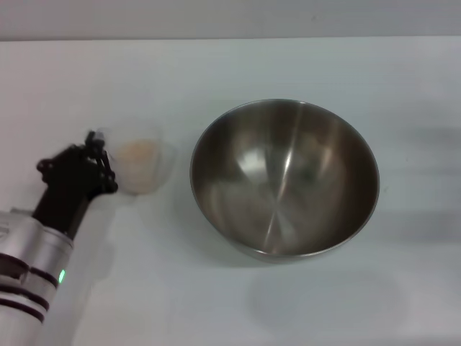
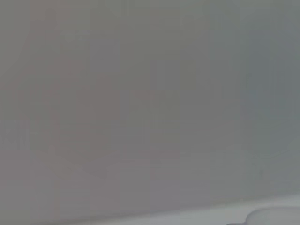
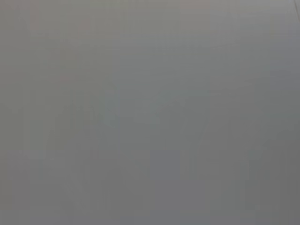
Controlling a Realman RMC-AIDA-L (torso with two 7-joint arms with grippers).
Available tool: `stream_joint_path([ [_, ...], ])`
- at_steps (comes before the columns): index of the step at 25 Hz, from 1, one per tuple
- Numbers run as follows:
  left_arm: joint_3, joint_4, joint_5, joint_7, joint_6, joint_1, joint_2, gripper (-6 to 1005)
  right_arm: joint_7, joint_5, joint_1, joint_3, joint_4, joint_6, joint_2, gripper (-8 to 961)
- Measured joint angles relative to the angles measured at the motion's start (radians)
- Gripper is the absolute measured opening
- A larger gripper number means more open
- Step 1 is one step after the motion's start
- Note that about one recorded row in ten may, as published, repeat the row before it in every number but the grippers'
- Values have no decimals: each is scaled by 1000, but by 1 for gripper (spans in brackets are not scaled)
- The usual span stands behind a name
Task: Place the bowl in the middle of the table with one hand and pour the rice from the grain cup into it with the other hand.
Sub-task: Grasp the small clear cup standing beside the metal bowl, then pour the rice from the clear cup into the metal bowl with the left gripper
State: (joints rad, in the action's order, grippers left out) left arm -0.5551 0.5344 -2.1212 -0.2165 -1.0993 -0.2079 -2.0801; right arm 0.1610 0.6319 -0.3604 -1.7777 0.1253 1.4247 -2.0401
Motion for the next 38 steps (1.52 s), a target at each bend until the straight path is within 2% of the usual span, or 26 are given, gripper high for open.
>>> stream_joint_path([
  [7,-8,-70,-7,-39,-214,-52,2,26,-5,0,-35,0,1,-6,0,618],
  [13,16,-75,-12,-265,-309,-82,2,29,-7,0,-75,0,-9,-12,-1,619],
  [20,112,-89,-13,-574,-320,-153,1,32,-8,0,-81,23,-3,-15,0,620],
  [25,148,-94,-13,-731,-324,-189,0,34,-9,0,-81,40,-3,-19,2,618],
  [31,159,-94,-14,-775,-327,-199,1,36,-9,0,-83,50,-3,-22,6,619],
  [32,171,-96,-59,-875,-327,-211,1,36,-9,0,-84,50,-3,-22,7,619],
  [38,172,-94,-180,-1079,-314,-222,0,39,-9,0,-88,54,-3,-34,11,620],
])
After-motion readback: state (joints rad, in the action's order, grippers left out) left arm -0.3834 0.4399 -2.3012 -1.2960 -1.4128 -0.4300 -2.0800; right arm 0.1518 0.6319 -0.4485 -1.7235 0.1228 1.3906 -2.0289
